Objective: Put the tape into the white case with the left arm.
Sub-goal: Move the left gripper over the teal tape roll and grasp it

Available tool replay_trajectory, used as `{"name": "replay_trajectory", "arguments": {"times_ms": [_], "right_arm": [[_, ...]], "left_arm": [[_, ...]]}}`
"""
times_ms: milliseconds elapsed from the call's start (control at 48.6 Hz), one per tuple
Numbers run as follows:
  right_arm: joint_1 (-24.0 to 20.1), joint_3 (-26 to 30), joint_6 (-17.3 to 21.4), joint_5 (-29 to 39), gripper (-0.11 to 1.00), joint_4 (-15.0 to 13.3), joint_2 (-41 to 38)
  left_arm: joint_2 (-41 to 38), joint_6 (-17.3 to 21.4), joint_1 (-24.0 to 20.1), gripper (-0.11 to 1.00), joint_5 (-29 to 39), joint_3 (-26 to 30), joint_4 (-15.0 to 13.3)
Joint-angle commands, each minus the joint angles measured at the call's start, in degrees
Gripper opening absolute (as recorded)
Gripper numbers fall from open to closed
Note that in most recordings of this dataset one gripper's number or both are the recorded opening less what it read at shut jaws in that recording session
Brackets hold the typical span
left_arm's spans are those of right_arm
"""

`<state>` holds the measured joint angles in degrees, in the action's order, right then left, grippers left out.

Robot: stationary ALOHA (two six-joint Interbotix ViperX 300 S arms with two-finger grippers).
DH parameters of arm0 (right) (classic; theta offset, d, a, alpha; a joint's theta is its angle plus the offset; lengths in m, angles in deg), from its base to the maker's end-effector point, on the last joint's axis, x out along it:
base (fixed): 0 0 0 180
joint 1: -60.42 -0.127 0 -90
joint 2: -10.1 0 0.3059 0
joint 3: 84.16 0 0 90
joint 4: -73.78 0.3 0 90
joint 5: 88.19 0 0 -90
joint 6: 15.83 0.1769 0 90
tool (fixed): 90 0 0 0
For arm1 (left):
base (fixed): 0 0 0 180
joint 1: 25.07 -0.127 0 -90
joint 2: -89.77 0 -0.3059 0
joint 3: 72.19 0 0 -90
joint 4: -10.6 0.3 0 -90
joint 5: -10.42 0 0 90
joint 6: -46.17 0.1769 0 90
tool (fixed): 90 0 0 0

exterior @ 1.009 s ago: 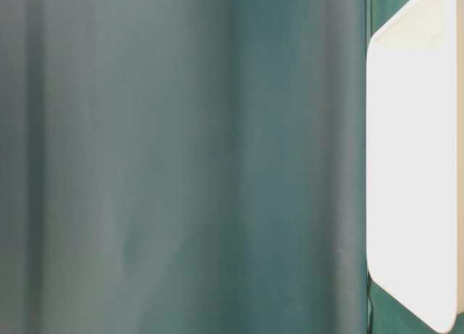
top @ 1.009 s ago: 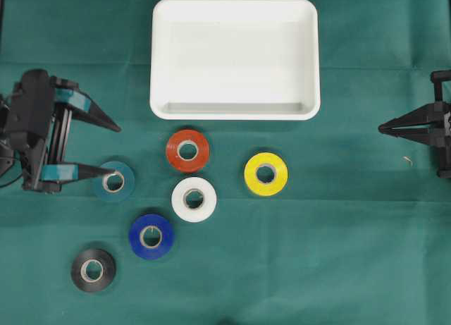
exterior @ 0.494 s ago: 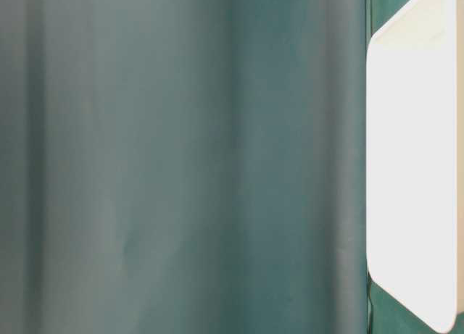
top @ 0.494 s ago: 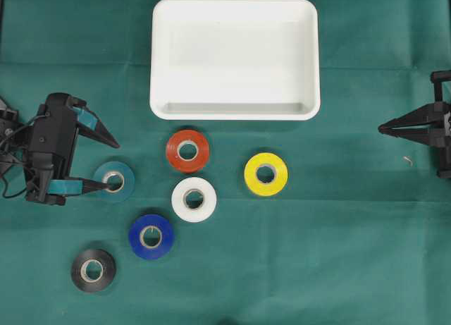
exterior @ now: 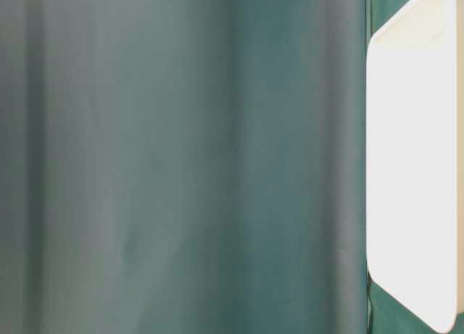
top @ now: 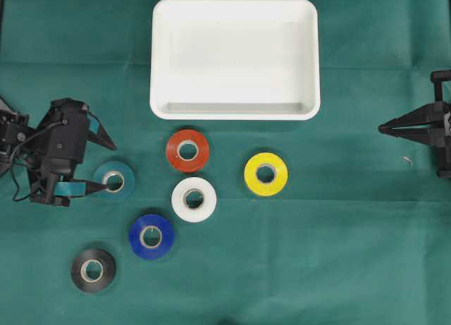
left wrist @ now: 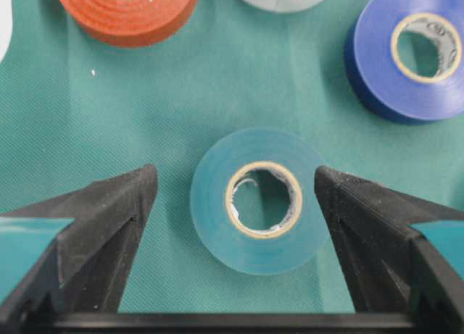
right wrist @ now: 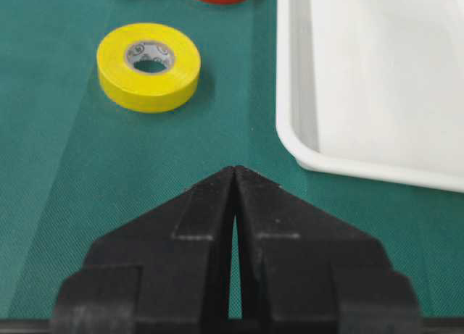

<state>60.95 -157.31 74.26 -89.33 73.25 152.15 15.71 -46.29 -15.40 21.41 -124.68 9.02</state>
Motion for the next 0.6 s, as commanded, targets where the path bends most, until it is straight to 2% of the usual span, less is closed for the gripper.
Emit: {"name": "replay_trajectory", "arguments": {"times_ms": [0, 577], "right_arm": [[0.2, 0.5, 0.1, -0.4, -0.09, 0.0, -0.4], [0.1, -0.1, 0.1, -0.5, -0.09, -0.1, -0.4]], "left_arm": [[-1.1, 0.1, -0.1, 1.00, -0.3, 1.5, 0.1], [-11.4, 0.7, -2.6, 1.00, -4.0, 2.0, 0.3]]}}
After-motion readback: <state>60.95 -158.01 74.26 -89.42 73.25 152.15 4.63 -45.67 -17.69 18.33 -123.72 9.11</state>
